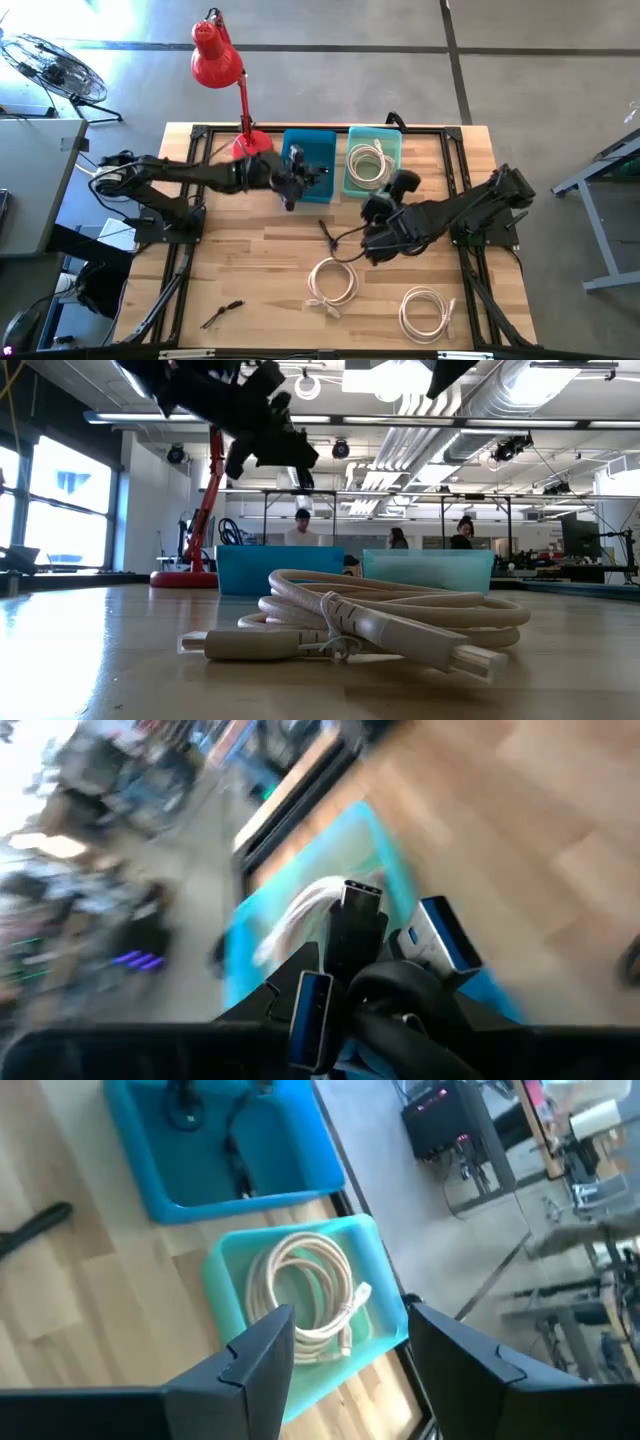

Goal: Pick & Place USB Port
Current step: Put the black charger cable into the blue bin

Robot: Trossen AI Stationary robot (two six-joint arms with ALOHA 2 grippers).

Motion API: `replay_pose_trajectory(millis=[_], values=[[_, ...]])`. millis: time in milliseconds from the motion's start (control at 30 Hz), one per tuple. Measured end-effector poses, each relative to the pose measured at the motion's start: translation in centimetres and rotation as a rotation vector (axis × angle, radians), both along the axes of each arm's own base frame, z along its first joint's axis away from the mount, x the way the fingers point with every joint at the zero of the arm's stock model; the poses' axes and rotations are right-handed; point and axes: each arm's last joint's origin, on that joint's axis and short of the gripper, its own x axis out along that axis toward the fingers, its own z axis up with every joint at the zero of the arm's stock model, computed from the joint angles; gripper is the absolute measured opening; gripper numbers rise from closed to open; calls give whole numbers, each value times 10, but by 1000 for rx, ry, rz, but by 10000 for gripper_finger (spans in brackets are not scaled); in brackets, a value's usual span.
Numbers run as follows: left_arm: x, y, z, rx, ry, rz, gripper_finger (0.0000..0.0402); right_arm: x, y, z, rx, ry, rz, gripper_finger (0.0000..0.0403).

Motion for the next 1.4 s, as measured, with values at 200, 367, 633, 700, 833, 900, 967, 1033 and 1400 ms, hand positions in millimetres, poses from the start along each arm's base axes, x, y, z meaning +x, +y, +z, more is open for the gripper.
replay_pose_trajectory(millis=[200, 367, 633, 700, 833, 900, 967, 1033, 1400], values=[[-13, 49, -5, -233, -33, 14, 78, -21, -10, -7, 31, -39, -47, 189], [-18, 69, -18, -294, 15, 74, 78, -34, -16, -25, 29, -39, -66, 188], [-4, 78, -55, -354, 107, 93, 77, -38, -17, -46, 43, -48, -50, 186], [-2, 80, -64, -371, 133, 106, 77, -36, -16, -48, 47, -51, -34, 186], [0, 83, -75, -378, 165, 125, 77, -32, -14, -48, 53, -58, -3, 186], [1, 84, -77, -374, 166, 133, 77, -30, -14, -48, 55, -62, 8, 185], [2, 85, -74, -356, 137, 150, 94, -29, -13, -48, 61, -62, 17, 185], [4, 86, -71, -351, 106, 155, 145, -29, -13, -48, 70, -59, 20, 185], [4, 86, -66, -405, 53, 202, 359, -29, -12, -49, 98, -50, 20, 184]])
